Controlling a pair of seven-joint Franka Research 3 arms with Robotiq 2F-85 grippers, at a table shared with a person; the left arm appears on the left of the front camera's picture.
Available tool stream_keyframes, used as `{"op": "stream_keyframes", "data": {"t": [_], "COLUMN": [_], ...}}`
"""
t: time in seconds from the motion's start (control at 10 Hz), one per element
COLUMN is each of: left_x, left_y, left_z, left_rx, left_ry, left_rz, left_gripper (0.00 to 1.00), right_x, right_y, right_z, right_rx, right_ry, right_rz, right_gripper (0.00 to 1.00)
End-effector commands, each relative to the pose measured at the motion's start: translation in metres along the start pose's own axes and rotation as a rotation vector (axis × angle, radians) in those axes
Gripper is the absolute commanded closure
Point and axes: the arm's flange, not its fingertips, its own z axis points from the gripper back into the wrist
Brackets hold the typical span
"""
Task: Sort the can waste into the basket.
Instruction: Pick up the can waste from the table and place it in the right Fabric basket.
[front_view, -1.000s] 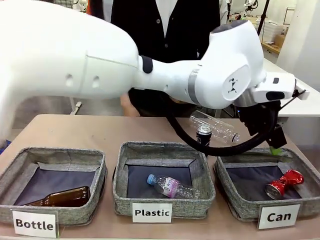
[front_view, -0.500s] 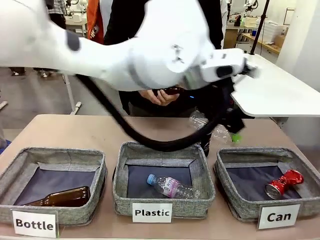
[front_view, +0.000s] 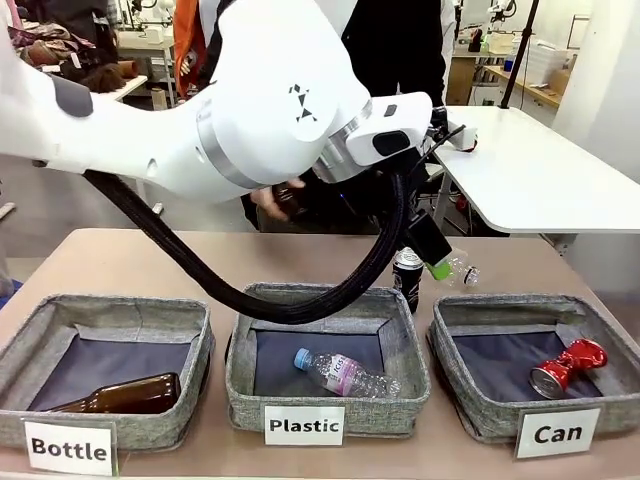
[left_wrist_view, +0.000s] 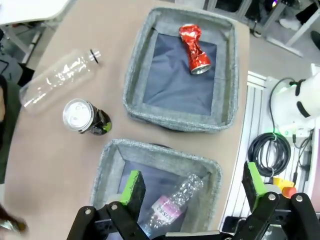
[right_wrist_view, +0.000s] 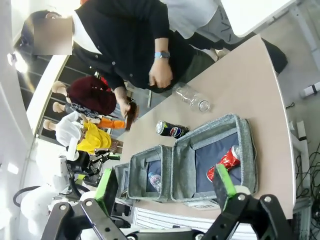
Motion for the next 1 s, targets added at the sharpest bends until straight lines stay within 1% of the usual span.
{"op": "stream_keyframes", "data": {"t": [0.0, 0.1, 0.2, 0.3, 0.4, 0.6, 0.8, 0.9], "left_x": [0.009, 0.0, -0.009, -0.025, -0.048, -0.103, -0.159, -0.183], "left_y": [0.001, 0.0, 0.002, 0.005, 0.012, 0.04, 0.076, 0.086], "left_z": [0.001, 0.0, 0.027, 0.058, 0.085, 0.132, 0.15, 0.157], "left_rx": [0.002, 0.0, -0.025, 0.054, 0.068, -0.003, -0.15, -0.219], "left_ry": [0.022, 0.0, -0.018, -0.041, -0.027, -0.1, -0.064, -0.062], "left_rz": [0.016, 0.0, 0.015, 0.074, 0.15, 0.37, 0.569, 0.659], "left_gripper": [0.0, 0.0, 0.0, 0.0, 0.0, 0.0, 0.0, 0.0], "right_x": [-0.001, 0.002, -0.006, -0.017, -0.027, -0.041, -0.046, -0.046], "right_y": [0.004, 0.009, 0.024, 0.033, 0.037, 0.037, 0.036, 0.035], "right_z": [-0.005, 0.01, -0.02, -0.049, -0.072, -0.099, -0.105, -0.104], "right_rx": [0.001, -0.02, 0.002, 0.039, 0.044, 0.044, 0.033, 0.044], "right_ry": [0.009, -0.002, 0.134, 0.238, 0.305, 0.412, 0.431, 0.45], "right_rz": [0.008, 0.015, 0.055, 0.072, 0.09, 0.097, 0.101, 0.1], "right_gripper": [0.0, 0.0, 0.0, 0.0, 0.0, 0.0, 0.0, 0.0]}}
